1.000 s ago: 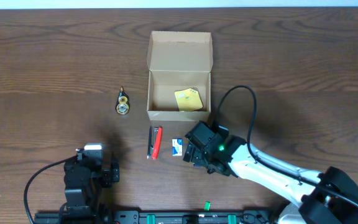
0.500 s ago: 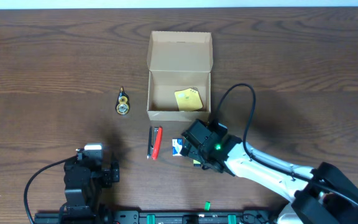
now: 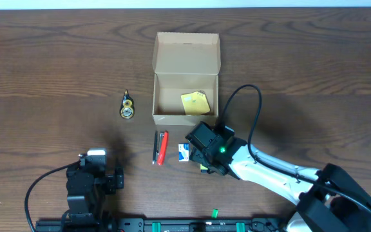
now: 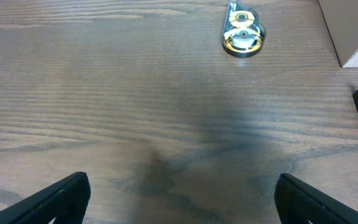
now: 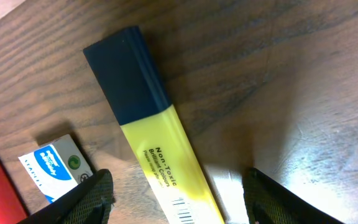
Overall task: Pack container
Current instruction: 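Lower the right gripper and grasp the yellow highlighter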
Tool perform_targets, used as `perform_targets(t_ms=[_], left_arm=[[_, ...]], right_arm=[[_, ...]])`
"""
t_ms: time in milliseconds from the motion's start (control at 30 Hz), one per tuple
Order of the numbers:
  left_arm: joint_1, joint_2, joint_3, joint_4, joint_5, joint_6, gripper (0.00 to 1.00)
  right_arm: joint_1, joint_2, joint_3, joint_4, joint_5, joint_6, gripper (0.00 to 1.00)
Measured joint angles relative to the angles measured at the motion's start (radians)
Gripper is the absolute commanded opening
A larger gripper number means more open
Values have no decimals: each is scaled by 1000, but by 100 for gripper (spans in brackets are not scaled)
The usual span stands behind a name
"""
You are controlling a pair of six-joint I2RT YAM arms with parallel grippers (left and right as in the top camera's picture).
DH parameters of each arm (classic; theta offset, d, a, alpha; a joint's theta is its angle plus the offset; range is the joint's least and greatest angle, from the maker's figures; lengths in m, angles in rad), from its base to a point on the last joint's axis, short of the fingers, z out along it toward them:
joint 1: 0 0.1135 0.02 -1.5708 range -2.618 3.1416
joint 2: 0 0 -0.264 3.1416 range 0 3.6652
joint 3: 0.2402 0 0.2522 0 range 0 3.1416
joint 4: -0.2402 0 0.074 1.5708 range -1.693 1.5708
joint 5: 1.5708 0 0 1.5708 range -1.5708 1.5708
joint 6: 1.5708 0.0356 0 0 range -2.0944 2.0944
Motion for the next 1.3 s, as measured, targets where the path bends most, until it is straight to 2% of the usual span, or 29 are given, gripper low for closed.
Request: perform_targets(t_ms=[233, 533, 767, 900, 1000, 1033, 1300], left_arm=[[0, 0, 0, 0, 0, 0, 96], [0, 0, 0, 0, 0, 0, 96], [0, 0, 0, 0, 0, 0, 96], [0, 0, 0, 0, 0, 0, 96], [0, 0, 0, 0, 0, 0, 96], [0, 0, 0, 0, 0, 0, 96], [0, 0, 0, 0, 0, 0, 96]], right_arm=[[0, 2, 8, -97, -3, 26, 68], [0, 2, 8, -111, 0, 61, 68], [0, 26, 20, -102, 2, 65, 61], [0, 48, 37, -94, 7, 64, 49], [0, 54, 40, -87, 11, 64, 31], [0, 55, 41, -86, 10, 62, 28], [0, 82, 86, -150, 9, 55, 16]])
